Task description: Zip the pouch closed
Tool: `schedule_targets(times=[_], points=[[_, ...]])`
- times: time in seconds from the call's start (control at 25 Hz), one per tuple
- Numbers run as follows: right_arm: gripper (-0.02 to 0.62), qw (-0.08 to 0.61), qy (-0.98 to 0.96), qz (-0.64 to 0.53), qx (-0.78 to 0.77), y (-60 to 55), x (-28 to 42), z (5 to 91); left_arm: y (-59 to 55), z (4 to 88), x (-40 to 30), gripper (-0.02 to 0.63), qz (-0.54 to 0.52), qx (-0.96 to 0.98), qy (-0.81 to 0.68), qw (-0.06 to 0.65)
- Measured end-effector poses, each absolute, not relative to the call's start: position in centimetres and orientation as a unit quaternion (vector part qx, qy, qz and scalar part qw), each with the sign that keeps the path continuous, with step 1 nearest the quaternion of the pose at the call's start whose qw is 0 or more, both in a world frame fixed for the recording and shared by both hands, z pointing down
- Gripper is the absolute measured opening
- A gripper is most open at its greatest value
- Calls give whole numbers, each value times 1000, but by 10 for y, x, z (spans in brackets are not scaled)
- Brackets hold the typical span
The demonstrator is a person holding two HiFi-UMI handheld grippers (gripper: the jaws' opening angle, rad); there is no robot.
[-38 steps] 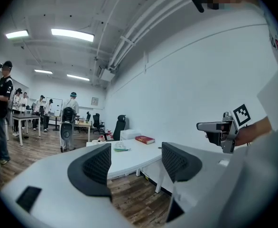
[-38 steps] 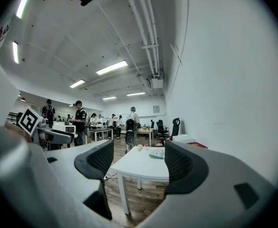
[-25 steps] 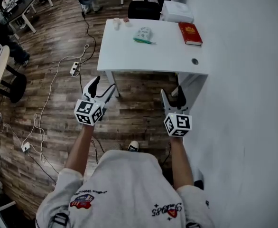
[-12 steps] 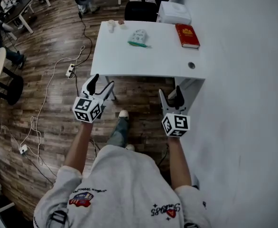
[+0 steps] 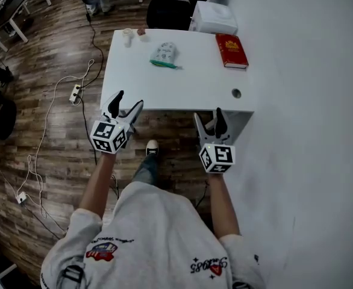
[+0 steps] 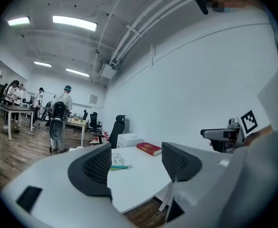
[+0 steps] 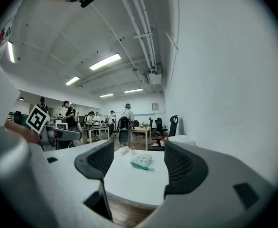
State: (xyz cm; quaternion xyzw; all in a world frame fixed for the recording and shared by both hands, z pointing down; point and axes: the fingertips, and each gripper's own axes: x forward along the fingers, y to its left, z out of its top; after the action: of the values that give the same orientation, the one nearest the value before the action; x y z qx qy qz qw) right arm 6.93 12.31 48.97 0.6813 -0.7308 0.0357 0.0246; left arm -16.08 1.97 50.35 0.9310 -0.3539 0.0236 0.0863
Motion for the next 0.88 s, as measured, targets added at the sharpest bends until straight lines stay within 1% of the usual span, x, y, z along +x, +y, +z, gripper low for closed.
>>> schedule_targets(times=[0.48,0.88], points=[[314,31,-726,48,685,-73,127,490,-171,506,-77,316,45,945,-315,77],[310,44,-741,53,668,-185,131,495,-273,510,-59,316,59,945,-310,82]])
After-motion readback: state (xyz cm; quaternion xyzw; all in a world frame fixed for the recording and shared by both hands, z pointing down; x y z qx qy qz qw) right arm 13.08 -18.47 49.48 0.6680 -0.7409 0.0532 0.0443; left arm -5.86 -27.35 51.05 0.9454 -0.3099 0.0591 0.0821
